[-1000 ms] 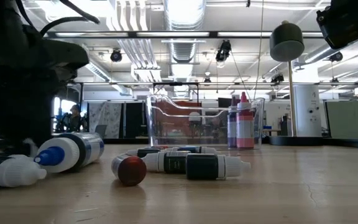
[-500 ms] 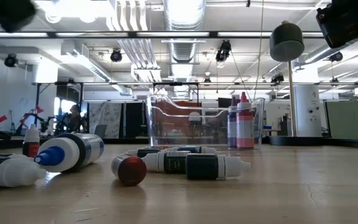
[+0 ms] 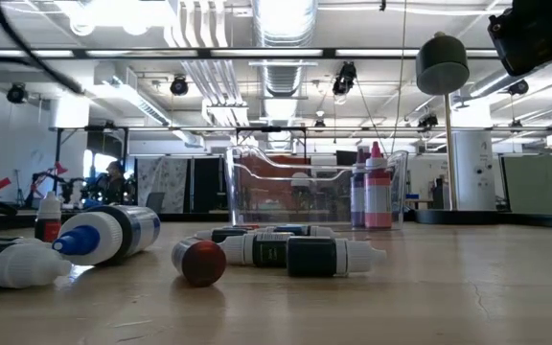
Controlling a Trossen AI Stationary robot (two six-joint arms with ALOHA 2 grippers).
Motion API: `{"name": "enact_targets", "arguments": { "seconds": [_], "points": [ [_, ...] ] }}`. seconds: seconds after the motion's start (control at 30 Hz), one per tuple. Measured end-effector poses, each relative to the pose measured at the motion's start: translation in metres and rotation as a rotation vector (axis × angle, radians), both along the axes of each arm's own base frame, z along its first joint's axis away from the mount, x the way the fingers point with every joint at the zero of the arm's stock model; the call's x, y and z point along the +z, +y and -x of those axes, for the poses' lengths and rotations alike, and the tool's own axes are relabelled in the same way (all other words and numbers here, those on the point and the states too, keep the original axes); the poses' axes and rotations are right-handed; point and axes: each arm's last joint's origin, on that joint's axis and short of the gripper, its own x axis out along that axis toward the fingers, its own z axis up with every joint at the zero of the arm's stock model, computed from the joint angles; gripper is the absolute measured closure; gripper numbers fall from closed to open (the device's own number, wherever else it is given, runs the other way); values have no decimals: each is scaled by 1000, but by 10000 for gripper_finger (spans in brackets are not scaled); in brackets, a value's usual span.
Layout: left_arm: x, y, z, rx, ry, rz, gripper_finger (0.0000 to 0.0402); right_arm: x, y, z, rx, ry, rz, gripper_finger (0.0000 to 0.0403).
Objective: Pick & Place food coloring
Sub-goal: Put the large black food coloring bottle into the transparent bin
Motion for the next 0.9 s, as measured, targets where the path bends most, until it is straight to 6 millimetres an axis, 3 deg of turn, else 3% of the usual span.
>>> {"name": "enact_targets", "arguments": {
  "seconds": [0.5,0.9],
  "points": [
    [-47,0,2,-57,85,27,317,-2,-1,2,2,10,6,179],
    [-45,-4,-6,-65,27,16,281,-2,-1,1,0,11,1,179]
  ]
}}
